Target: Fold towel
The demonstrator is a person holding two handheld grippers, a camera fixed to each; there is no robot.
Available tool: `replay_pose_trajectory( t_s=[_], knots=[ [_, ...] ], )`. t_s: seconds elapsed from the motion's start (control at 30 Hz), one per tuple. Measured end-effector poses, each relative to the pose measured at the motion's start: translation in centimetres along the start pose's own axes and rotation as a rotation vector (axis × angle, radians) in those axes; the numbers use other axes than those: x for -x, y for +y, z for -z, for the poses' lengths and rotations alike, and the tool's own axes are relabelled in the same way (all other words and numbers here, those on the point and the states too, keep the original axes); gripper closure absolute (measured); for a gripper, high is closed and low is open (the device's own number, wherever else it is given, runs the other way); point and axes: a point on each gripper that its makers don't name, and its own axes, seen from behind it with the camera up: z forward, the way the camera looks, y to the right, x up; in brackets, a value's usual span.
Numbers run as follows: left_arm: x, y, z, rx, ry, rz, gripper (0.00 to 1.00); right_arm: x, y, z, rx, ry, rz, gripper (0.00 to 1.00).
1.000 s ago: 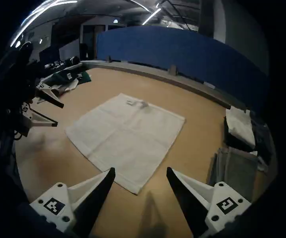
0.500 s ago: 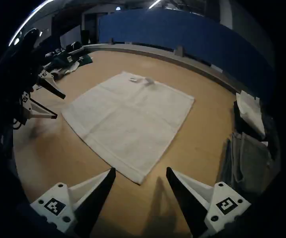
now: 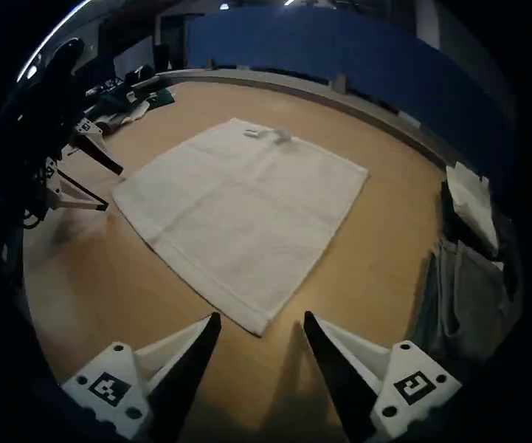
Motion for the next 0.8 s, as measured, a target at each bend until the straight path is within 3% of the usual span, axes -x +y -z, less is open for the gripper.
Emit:
replay_pose_trajectory(
  t_s=[0.13, 0.4, 0.53, 0.6, 0.8],
  knots=[
    [0.2, 0.2, 0.0, 0.011, -0.020, 0.018, 0.22, 0.3, -0.1, -0.1, -0.002, -0.010, -0.001, 0.18],
    [0.5, 0.2, -0.3, 0.019, -0.040, 0.027, 0.48, 0.5, -0.3, -0.2, -0.016, -0.017, -0.009, 0.34],
    [0.6, 0.2, -0.3, 0.023, -0.049, 0.013, 0.55, 0.4, -0.6, -0.4, -0.024, -0.020, -0.009, 0.34],
    [0.6, 0.2, -0.3, 0.023, -0.053, 0.011, 0.62, 0.4, -0.7, -0.5, -0.025, -0.021, -0.007, 0.42],
    [0.7, 0.0, -0.3, 0.022, -0.063, 0.004, 0.68, 0.4, -1.1, -0.7, -0.041, -0.028, -0.013, 0.56]
  ],
)
